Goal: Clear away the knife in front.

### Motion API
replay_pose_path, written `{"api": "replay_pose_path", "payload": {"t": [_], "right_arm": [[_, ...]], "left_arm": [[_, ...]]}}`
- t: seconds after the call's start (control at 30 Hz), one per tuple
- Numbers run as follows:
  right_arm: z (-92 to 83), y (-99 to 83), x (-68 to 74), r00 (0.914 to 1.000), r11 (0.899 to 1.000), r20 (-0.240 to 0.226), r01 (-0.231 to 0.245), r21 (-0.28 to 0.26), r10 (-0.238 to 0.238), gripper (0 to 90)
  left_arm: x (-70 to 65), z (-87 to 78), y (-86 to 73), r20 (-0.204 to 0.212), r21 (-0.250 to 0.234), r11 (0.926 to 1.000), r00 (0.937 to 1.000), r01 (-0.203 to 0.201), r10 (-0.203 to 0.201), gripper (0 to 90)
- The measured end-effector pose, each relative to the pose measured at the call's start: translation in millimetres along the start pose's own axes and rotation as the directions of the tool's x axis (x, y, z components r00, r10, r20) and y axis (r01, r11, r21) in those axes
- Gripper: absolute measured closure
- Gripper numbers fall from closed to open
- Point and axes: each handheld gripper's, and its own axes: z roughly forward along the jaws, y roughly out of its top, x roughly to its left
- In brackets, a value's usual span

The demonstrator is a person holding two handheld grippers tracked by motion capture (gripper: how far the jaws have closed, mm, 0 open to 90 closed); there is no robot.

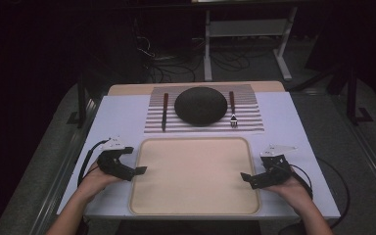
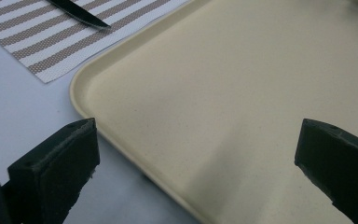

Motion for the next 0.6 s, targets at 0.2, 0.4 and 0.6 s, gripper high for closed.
{"api": "replay_pose_path", "payload": {"t": [0.2, 0.4, 0.6], "right_arm": [[0.4, 0.1, -0.1, 1.0000, 1.000, -0.006, -0.005, -0.002, 0.005, 0.0], [0.8, 0.9, 0.3, 0.9999, 1.000, -0.011, -0.013, -0.001, 0.013, 0.0], [1.0, 1.5, 0.3, 0.9997, 1.000, -0.020, -0.018, -0.008, 0.018, 0.0]], "left_arm": [[1.5, 2.7, 5.1, -0.002, 0.004, 1.0000, 1.0000, -0.009, 0.009, 0.0], [6.4, 5.5, 9.4, -0.007, 0.007, 1.0000, 1.0000, 0.000, 0.000, 2.5], [9.0, 7.9, 14.9, -0.012, 0.005, 1.0000, 0.9999, 0.008, -0.008, 7.3]]}}
